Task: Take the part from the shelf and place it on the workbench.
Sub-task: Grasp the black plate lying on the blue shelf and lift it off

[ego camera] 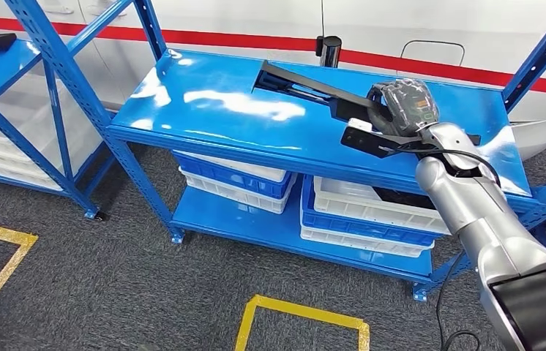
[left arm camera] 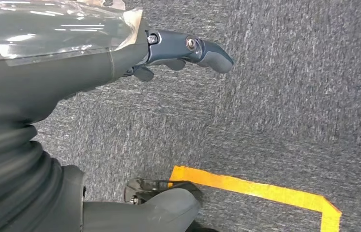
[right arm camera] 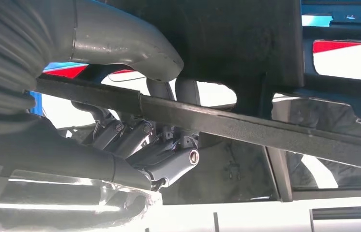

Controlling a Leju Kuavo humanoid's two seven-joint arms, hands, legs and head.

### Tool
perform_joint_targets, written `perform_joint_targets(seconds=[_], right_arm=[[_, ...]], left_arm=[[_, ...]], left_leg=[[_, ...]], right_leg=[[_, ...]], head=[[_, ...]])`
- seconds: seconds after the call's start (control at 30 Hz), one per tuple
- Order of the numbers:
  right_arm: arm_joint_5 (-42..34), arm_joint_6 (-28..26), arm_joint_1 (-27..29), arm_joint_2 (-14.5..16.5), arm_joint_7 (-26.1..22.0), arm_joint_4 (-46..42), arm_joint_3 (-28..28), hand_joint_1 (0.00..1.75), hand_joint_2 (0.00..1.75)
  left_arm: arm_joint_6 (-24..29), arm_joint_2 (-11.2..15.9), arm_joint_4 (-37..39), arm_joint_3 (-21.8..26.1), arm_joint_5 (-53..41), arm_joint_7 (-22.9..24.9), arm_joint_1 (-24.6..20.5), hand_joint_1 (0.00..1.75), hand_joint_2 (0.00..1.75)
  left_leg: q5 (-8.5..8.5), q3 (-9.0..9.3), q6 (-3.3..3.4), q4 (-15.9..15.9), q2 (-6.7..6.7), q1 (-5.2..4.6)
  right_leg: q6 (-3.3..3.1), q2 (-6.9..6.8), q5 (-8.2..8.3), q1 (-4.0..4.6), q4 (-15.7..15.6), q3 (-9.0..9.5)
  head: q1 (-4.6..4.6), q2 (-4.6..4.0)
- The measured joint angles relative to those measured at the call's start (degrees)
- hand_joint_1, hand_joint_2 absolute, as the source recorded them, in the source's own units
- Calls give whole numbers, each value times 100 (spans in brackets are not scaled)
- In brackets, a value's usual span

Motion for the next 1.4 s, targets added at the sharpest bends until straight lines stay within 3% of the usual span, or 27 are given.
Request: perform_joint_targets(seconds=[0.07, 0.13, 0.2, 0.27, 0.3, 0.37, 0.43, 0.47, 0.5, 0.57, 0.63, 0.73, 0.77, 0.8, 0.9, 0.93, 0.97, 1.0, 1.07, 1.13, 1.17, 1.23, 1.27, 1.3, 1.4], right_arm=[[2, -4, 1, -4, -14, -1, -21, 175, 175], [5, -9, -7, -5, -23, -1, -46, 175, 175], [14, -16, 0, -4, -25, 1, -60, 175, 175], [27, -28, 17, -4, -25, 5, -68, 175, 175], [37, -34, 24, -5, -23, 8, -72, 175, 175], [57, -40, 35, -1, -13, 16, -75, 175, 175], [73, -41, 56, 6, 8, 32, -75, 175, 175], [81, -41, 64, 9, 20, 39, -76, 175, 175], [87, -42, 66, 13, 28, 45, -80, 175, 175], [94, -43, 55, 20, 37, 48, -90, 175, 175], [96, -43, 40, 30, 39, 48, -99, 175, 175], [109, -49, 37, 48, 52, 58, -105, 175, 175], [115, -53, 33, 56, 57, 62, -106, 175, 175], [120, -56, 26, 64, 60, 65, -108, 175, 175], [128, -61, 14, 74, 62, 70, -112, 175, 175], [131, -61, 14, 75, 62, 71, -113, 175, 175], [135, -61, 14, 74, 62, 72, -115, 175, 175], [139, -61, 13, 70, 63, 72, -121, 175, 175], [144, -61, 4, 61, 63, 70, -140, 175, 175], [144, -61, -16, 43, 63, 66, -173, 175, 175], [144, -61, -23, 34, 64, 63, -190, 175, 175], [149, -69, -12, 11, 67, 63, -219, 175, 175], [152, -85, 11, -5, 69, 63, -230, 175, 175], [158, -102, 37, -26, 74, 63, -239, 175, 175], [174, -146, 86, -105, 99, 60, -269, 175, 175]], left_arm=[[-1, 2, 0, 0, 0, 3, -26, 0, 175], [-1, 6, 0, 1, 0, 4, -55, 0, 175], [-3, 9, 0, 2, 5, 7, -65, 0, 175], [-8, 7, 0, 2, 15, 9, -72, 0, 175], [-11, 4, 0, 2, 20, 9, -76, 0, 175], [-15, 2, 0, 2, 20, 9, -82, 0, 175], [-19, -1, 0, 2, 20, 9, -82, 0, 175], [-25, -3, 0, 2, 20, 9, -82, 0, 175], [-33, -6, 0, 2, 20, 9, -82, 0, 175], [-48, -10, -1, 2, 20, 8, -83, 0, 175], [-54, -12, -1, 2, 20, 7, -87, 0, 175], [-56, -9, 0, 2, 20, 5, -83, 0, 175], [-56, -6, 0, 2, 20, 5, -81, 0, 175], [-56, -4, 0, 2, 20, 5, -80, 0, 175], [-61, -4, 0, 2, 19, 3, -81, 0, 175], [-62, -4, 0, 2, 19, 3, -82, 0, 175], [-63, -4, 0, 2, 18, 3, -82, 0, 175], [-64, -4, 0, 2, 17, 3, -83, 0, 175], [-64, -2, -2, 2, 14, 3, -93, 0, 175], [-64, 1, -5, 2, 7, 1, -110, 0, 175], [-64, 1, -7, 2, 2, -2, -117, 0, 175], [-64, -2, -6, 1, -3, -5, -119, 0, 175], [-65, -1, -5, 1, -7, -5, -120, 0, 175], [-66, 0, -5, 1, -9, -4, -123, 0, 175], [-69, -3, -7, 0, -16, 1, -138, 0, 175]], left_leg=[[226, 521, 82, -774, -2, -22], [295, 769, 137, -1193, -6, -68], [362, 756, 187, -1254, -5, -107], [494, 714, 254, -1343, 15, -101], [568, 675, 287, -1384, 26, -89], [682, 545, 325, -1402, 32, -85], [789, 400, 322, -1396, 32, -84], [843, 327, 312, -1390, 33, -82], [891, 258, 294, -1379, 32, -76], [968, 126, 239, -1328, 31, -74], [1038, 31, 172, -1273, 30, -88], [1131, -52, 101, -1244, 16, -94], [1048, -96, 71, -1184, 13, -81], [855, -161, 34, -1025, 12, -65], [57, -410, -65, -36, 16, -16], [-43, -446, -77, 250, 16, -4], [-18, -411, -79, 390, 16, 4], [105, -275, -66, 329, 16, 8], [319, 265, -2, -297, 11, 2], [283, 758, 71, -1011, 2, -37], [236, 858, 106, -1199, -2, -70], [332, 836, 184, -1323, 8, -108], [426, 804, 226, -1383, 20, -112], [532, 755, 273, -1441, 34, -102], [801, 505, 328, -1499, 45, -100]], right_leg=[[23, -2, 46, 27, 0, -29], [83, -14, 100, 29, -7, -49], [172, -22, 165, 13, -31, -73], [195, -30, 76, 12, 47, -154], [170, -34, -83, 17, 219, -235], [114, -39, -537, 13, 892, -455], [148, -40, -782, 5, 1498, -564], [205, -40, -757, 0, 1547, -492], [271, -43, -659, -10, 1381, -319], [360, -49, -504, -22, 644, 232], [335, -35, -529, 12, 71, 588], [197, -31, -507, 17, -32, 549], [132, -41, -459, 1, -25, 510], [58, -50, -403, -15, -28, 462], [-62, -60, -229, 2, -26, 277], [-62, -60, -172, 13, -24, 207], [-57, -60, -113, 23, -22, 133], [-48, -59, -54, 33, -21, 61], [-18, -56, 60, 47, -19, -60], [45, -65, 158, 52, -24, -131], [85, -74, 205, 39, -33, -150], [171, -85, 306, 25, -54, -199], [190, -80, 278, 26, -16, -253], [181, -72, 156, 37, 93, -330], [90, -59, -589, 36, 957, -574]], head=[[3, 1], [7, -1], [9, -1], [16, 0], [22, 0], [32, -1], [34, -1], [36, -1], [35, -1], [37, 1], [32, 1], [30, 1], [26, 1], [24, 0], [19, -1], [19, 0], [18, 1], [18, 1], [17, 1], [23, 1], [22, 1], [19, 0], [14, 0], [31, 0], [86, 1]])
